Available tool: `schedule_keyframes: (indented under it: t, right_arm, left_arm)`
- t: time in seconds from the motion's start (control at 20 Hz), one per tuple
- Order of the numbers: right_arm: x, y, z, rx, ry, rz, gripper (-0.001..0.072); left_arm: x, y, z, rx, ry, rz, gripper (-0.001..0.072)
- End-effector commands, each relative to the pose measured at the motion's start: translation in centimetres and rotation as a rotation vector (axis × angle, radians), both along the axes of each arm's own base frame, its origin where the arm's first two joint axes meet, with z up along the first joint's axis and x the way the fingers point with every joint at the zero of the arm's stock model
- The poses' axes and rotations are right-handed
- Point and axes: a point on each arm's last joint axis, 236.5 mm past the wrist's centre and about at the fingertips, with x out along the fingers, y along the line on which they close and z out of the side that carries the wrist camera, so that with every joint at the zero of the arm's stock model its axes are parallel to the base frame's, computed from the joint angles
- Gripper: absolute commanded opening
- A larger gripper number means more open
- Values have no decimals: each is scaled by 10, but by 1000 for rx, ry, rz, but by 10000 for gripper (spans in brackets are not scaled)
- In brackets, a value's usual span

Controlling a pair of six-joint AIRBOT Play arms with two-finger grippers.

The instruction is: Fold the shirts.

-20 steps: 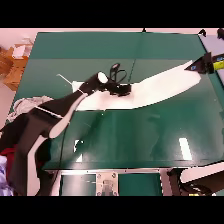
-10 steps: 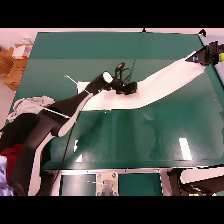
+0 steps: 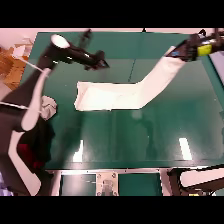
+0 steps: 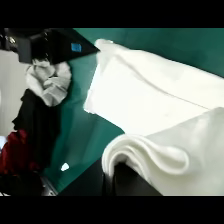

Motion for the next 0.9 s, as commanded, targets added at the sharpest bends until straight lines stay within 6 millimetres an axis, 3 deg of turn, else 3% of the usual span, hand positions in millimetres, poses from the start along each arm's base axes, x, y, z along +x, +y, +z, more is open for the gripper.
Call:
schedule_keyframes:
  t: [0.0, 0.15, 0.3, 0.35, 0.45, 0.5, 0.6, 0.65, 0.85]
  right_arm:
    - [8, 86, -13, 4, -29, 35, 16]
    - [20, 176, -60, -9, -66, 17, 16]
    - [29, 268, -126, 11, -109, -60, 18]
    - [29, 301, -152, 13, -127, -85, 104]
    - [21, 348, -194, 12, -155, -120, 458]
    - [18, 357, -203, 13, -158, -128, 491]
    - [23, 344, -196, 1, -157, -117, 491]
    - [32, 322, -187, -21, -160, -108, 489]
    - [62, 193, -140, -73, -84, -127, 479]
  left_arm:
    - [-2, 75, 33, 15, -5, 40, 25]
    - [3, 117, 36, 21, 9, 91, 26]
    - [3, 142, 33, 41, -12, 84, 25]
    - [2, 147, 32, 46, -14, 79, 25]
    - [0, 152, 31, 56, -29, 63, 25]
    - [1, 153, 31, 59, -35, 59, 26]
    - [1, 154, 31, 62, -45, 55, 25]
    - [0, 153, 31, 67, -58, 42, 25]
    - [-4, 153, 30, 74, -64, 15, 25]
